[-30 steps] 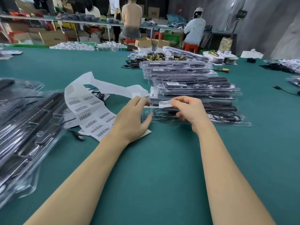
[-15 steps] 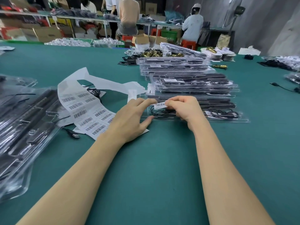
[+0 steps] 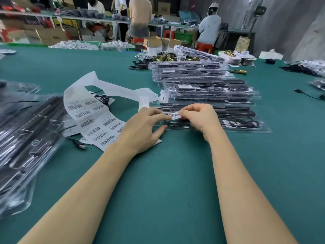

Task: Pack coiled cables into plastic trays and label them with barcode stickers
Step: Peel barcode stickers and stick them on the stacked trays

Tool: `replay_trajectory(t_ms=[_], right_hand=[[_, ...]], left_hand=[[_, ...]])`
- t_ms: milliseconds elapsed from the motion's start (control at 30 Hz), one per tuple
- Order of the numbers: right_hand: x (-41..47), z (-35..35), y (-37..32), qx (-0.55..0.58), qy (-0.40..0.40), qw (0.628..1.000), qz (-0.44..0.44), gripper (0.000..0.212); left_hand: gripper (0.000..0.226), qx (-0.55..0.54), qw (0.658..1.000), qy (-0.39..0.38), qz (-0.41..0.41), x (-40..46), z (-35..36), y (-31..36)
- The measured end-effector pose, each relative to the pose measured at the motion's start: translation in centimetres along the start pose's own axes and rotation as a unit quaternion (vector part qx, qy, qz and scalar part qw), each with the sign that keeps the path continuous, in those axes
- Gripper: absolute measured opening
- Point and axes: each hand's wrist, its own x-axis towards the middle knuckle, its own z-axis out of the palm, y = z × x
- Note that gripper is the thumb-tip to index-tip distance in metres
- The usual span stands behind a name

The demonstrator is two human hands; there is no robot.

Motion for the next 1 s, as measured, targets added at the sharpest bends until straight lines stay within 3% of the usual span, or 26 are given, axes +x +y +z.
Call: replay_trajectory(t_ms=[200,367,567,667,767,867,1000], right_hand=[[-0.1,0.0,0.1,-0.025,0.007,1.0,-0.01,0.003],[-0.5,0.1,-0.3,-0.075,0.033,0.996,-0.03,0.004],[-1.5,0.0,-0.9,-0.14,0.087,0.985,-0.055,0.007],[-2.6,0.1,-0.6,-0.19,0.141,0.961,-0.143,0.014],[-3.3,0.4,0.3,-0.195,0.044,0.946,-0.256,0.027],[-3.8,0.5,1.2,-0.287,-0.069,0.931,-0.213,0.042],[-4.1,-0.2,2.0,-0.338,-0.082,0.917,-0.196,0.052]], left_hand=[[0.027,0.016,1.0,-0.002,0.005,0.0,0.0,0.3],[0.03,0.049,0.996,-0.042,0.06,0.3,-0.4,0.6],[0.03,0.031,0.996,-0.066,0.047,0.2,-0.6,0.4],[0.028,0.022,0.996,-0.073,0.04,0.2,-0.5,0.4],[0.029,0.005,0.997,-0.077,0.026,0.2,-0.4,0.3],[0.031,-0.007,0.998,-0.067,0.018,0.2,-0.4,0.2],[0.033,-0.045,0.998,-0.039,-0.02,0.0,-0.4,0.0]])
